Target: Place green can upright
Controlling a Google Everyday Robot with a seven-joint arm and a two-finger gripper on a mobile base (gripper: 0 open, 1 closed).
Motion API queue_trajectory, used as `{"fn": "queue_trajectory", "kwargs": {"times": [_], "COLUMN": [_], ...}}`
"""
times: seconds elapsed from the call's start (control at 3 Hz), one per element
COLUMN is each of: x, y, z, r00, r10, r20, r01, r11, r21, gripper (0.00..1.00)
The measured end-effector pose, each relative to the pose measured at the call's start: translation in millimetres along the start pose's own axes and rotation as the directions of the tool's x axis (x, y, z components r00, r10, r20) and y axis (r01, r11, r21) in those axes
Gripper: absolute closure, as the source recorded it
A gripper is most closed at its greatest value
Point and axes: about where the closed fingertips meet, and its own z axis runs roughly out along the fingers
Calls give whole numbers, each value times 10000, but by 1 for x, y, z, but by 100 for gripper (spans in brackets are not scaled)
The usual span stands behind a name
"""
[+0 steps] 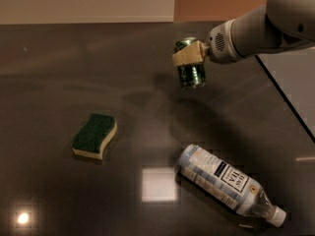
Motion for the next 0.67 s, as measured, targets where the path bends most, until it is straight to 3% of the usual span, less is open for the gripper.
{"fn": "queue_trajectory", "kwargs": {"times": [0.33,0.67], "x": [-1,3], "y": [5,10], "z": [-10,-13], "r00": [9935,9740], "r10": [-214,-1097], "r20": [1118,1983], "r01": [304,1325], "r11": [9964,9855], "r21": [-794,-1058], "gripper": [100,100]}}
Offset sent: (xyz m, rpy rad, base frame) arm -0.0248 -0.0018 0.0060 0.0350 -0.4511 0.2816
